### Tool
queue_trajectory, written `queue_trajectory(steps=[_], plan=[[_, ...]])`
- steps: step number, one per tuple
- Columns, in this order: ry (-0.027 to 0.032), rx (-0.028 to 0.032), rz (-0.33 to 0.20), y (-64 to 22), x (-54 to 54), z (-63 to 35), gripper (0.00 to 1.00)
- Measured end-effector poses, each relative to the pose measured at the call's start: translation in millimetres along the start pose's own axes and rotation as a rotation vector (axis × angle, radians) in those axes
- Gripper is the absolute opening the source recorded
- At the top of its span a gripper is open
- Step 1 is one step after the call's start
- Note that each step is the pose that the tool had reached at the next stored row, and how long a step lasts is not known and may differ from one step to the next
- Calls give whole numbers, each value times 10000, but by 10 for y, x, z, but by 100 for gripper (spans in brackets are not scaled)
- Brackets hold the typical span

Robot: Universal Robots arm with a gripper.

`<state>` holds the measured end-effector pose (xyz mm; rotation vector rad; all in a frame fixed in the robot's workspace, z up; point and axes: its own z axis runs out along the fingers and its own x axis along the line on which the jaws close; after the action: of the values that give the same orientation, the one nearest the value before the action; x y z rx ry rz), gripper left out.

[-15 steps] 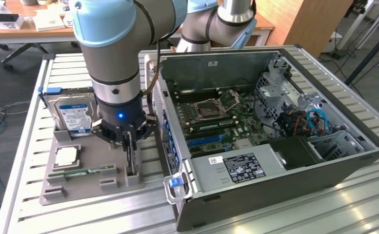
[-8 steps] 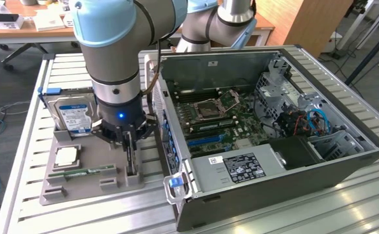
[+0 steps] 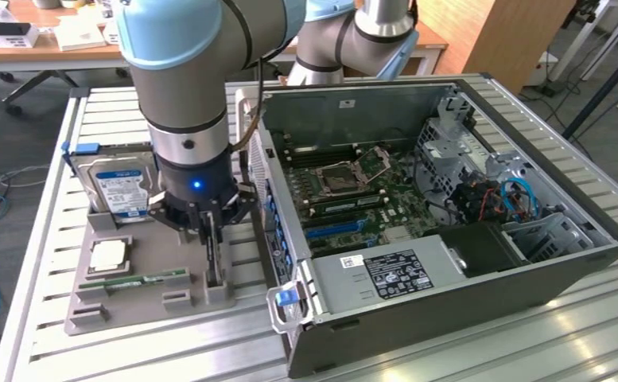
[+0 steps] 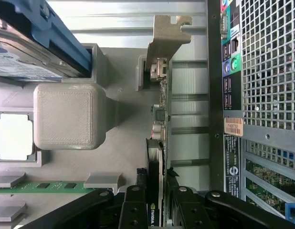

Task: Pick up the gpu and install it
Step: 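Pick up the gpu and move the gpu toward the slot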

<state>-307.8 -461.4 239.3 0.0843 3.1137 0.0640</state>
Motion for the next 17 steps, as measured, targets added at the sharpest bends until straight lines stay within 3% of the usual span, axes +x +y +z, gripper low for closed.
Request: queue_trajectory(steps=[7, 17], plan=[[0, 0, 0, 11, -6, -251, 26], [-1, 6, 0, 29, -18, -703, 26]])
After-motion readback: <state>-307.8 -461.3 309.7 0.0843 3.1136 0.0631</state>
